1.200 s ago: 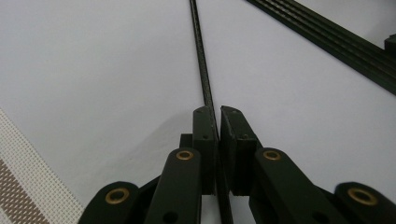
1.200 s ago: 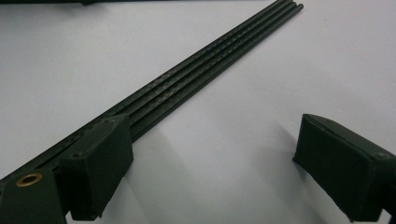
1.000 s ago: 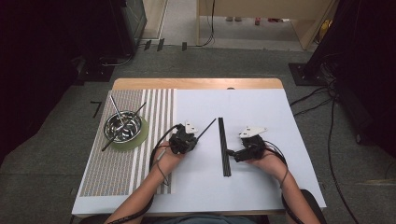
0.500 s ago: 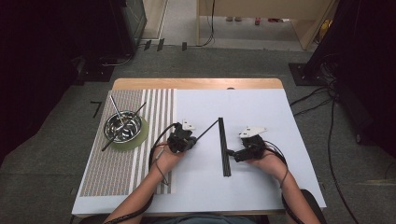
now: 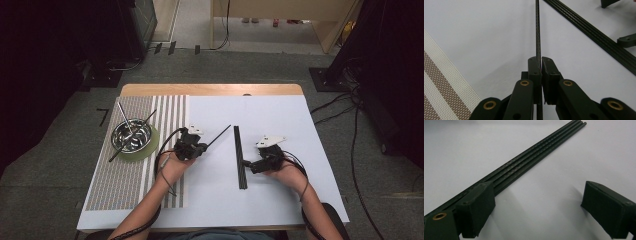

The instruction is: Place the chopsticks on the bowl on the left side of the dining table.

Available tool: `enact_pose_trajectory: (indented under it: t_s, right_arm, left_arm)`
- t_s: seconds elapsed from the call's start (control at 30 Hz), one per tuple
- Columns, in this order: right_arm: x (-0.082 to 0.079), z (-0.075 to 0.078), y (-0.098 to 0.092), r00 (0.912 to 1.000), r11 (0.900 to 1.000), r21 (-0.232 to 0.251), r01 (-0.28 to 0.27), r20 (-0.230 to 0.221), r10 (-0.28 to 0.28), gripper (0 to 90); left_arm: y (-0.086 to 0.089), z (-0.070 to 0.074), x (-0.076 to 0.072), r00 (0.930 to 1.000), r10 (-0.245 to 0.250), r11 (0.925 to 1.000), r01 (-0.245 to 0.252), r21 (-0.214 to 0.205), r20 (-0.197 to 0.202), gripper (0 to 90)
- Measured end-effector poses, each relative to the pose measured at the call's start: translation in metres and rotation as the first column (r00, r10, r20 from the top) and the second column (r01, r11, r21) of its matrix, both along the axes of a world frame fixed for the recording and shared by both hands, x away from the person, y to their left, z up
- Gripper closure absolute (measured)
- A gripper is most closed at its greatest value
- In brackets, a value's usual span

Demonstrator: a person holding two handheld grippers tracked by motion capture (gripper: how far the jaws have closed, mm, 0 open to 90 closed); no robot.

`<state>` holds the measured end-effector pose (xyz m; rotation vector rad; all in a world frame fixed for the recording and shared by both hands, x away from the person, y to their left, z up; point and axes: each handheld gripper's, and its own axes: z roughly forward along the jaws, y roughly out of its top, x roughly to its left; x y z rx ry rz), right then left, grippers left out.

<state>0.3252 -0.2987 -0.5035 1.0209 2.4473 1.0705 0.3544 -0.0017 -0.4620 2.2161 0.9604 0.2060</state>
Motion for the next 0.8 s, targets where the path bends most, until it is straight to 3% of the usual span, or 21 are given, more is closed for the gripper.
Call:
enact_pose_trajectory:
  t_s: [0.23,0.57,0.8]
  right_arm:
    - [0.0,0.0,0.0,1.0,1.0,0.0,0.0,0.0,0.0,10.9]
    - [0.0,0.0,0.0,1.0,1.0,0.0,-0.001,0.002,0.001,10.9]
    - [0.0,0.0,0.0,1.0,1.0,0.0,0.001,-0.001,-0.001,10.9]
  left_arm:
    - [0.009,0.004,0.003,0.9997,-0.008,1.0,0.008,0.004,-0.025,87.7]
    - [0.011,0.008,0.002,0.9992,-0.027,0.9993,0.028,0.026,-0.031,87.7]
    - [0.016,0.012,0.001,0.9986,-0.036,0.9992,0.037,0.018,-0.04,87.7]
